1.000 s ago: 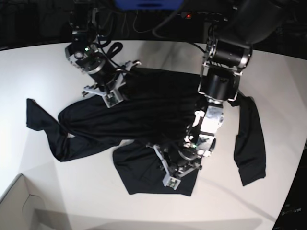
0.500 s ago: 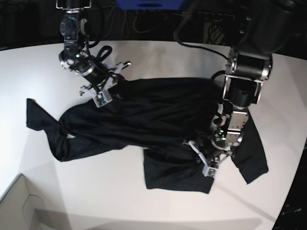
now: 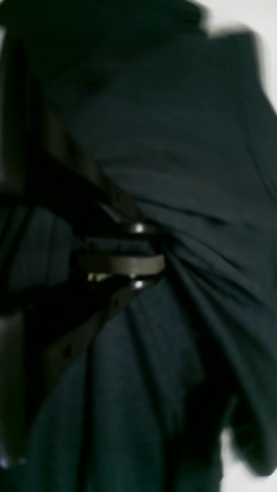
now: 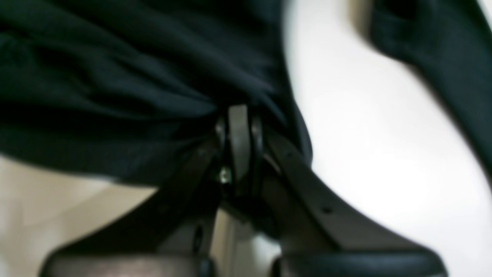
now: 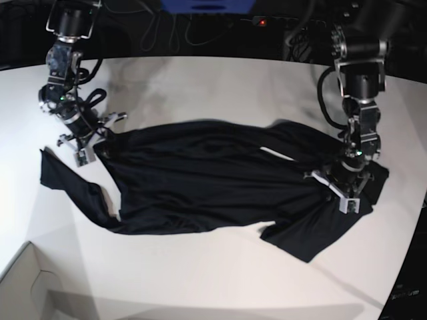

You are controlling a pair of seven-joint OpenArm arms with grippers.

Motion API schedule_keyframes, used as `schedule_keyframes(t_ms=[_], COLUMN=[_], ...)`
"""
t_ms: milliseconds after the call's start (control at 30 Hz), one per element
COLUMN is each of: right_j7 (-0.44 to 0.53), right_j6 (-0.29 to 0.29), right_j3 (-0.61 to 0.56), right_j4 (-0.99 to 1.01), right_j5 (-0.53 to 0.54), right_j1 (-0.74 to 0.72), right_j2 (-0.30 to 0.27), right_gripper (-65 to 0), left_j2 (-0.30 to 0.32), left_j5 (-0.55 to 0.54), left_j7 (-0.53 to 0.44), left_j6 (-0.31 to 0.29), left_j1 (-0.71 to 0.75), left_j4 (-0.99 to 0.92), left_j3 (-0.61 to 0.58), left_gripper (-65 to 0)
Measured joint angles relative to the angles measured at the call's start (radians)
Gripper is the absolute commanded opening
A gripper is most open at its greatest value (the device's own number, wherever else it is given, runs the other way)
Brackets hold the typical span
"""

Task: Layout the t-shirt on the table in an organized manner, then fold the t-shirt properly
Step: 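Lay the shirt down and release it from both grippers, then grasp the shirt's hem with the left gripper and pull it outward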

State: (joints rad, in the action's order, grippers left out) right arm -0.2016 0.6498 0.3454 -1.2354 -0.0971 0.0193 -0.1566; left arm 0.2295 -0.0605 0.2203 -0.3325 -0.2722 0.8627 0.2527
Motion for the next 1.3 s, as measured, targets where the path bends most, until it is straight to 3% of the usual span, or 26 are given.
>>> schedule_keyframes(t_ms=[200, 333, 467, 700, 800, 1033, 1200, 1267, 1300], right_j7=[-0.02, -0.122, -0.14, -0.129, -0.138, -0.127, -0.128, -0.124, -0.125], right_j6=[-0.001, -0.036, -0.045, -0.043, -0.042, -0.04, -0.039, -0.041, -0.038], right_j3=[0.047, 0.098, 0.129, 0.13, 0.137, 0.135, 0.13, 0.128, 0.128], right_j4=[0.035, -0.079, -0.199, -0.334, -0.385, -0.537, -0.611, -0.631, -0.636], right_j5=[-0.016, -0.09, -0.102, -0.091, -0.099, -0.091, -0.094, -0.09, -0.089], right_j1=[-0.043, -0.018, 0.003, 0.047, 0.085, 0.174, 0.265, 0.293, 0.31], right_j2=[-0.043, -0.04, -0.005, 0.05, 0.071, 0.137, 0.174, 0.19, 0.194], right_gripper=[-65.0, -65.0, -65.0, -65.0, -65.0, -65.0, -65.0, -65.0, -65.0], left_j2=[-0.024, -0.032, -0.031, -0.101, -0.134, -0.283, -0.402, -0.406, -0.401], left_j5=[0.022, 0.032, 0.029, 0.031, 0.043, 0.039, 0.031, 0.018, 0.026], left_j7=[0.19, 0.22, 0.237, 0.257, 0.287, 0.274, 0.246, 0.206, 0.171], left_j6=[0.01, 0.017, 0.018, 0.015, 0.03, 0.025, 0.023, 0.005, 0.031], left_j1=[0.158, 0.188, 0.169, 0.093, 0.058, -0.098, -0.295, -0.377, -0.398], left_j4=[0.295, 0.439, 0.539, 0.551, 0.551, 0.41, 0.076, -0.088, -0.153], left_j3=[0.034, 0.034, 0.033, 0.023, -0.037, -0.361, -0.566, -0.61, -0.623], left_gripper=[-58.0, -57.9, -57.9, -57.9, -57.9, -57.9, -57.9, -57.9, -57.9])
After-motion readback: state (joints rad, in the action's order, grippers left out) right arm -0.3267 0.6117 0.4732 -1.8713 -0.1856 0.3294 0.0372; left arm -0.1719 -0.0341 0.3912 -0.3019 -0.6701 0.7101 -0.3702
